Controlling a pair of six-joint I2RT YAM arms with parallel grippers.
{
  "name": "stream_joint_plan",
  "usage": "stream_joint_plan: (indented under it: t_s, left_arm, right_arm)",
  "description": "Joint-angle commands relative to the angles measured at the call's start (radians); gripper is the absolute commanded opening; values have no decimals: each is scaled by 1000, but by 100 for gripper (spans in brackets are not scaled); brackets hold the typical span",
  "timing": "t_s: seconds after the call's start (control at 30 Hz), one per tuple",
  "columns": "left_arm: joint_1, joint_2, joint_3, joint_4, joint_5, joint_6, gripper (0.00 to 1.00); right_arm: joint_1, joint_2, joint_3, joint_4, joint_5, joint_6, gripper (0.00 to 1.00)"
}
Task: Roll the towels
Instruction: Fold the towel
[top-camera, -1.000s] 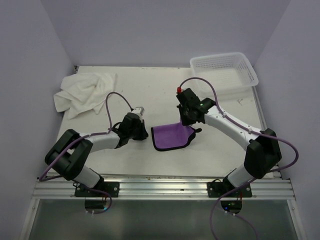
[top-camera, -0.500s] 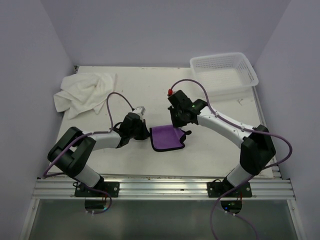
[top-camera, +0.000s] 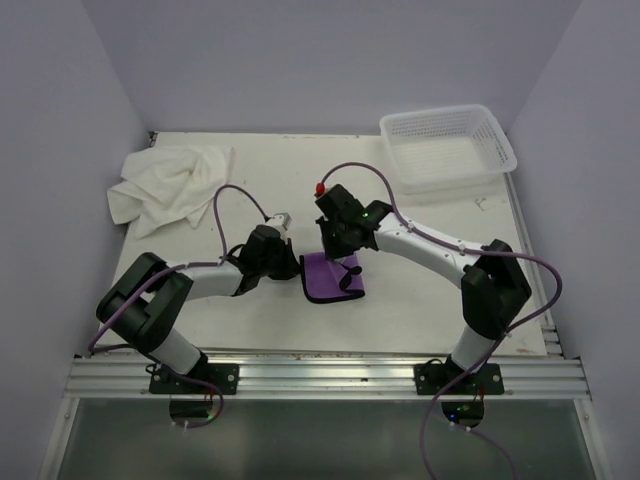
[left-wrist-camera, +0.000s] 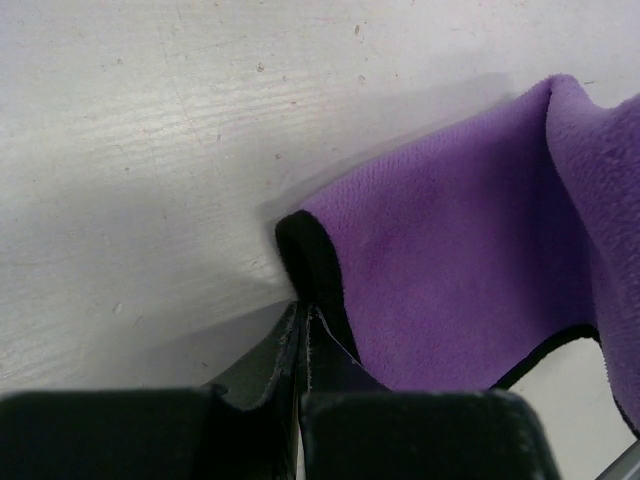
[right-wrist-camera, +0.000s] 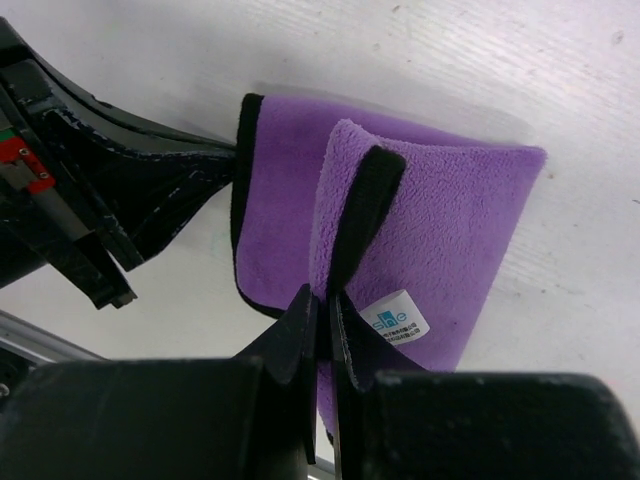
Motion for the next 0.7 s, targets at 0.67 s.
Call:
stream_joint_plan:
  t_s: [0.67]
  left_arm:
    - [-4, -29, -28, 43, -3, 4, 0]
  right_arm:
    - [109, 183, 101, 68, -27, 80, 1]
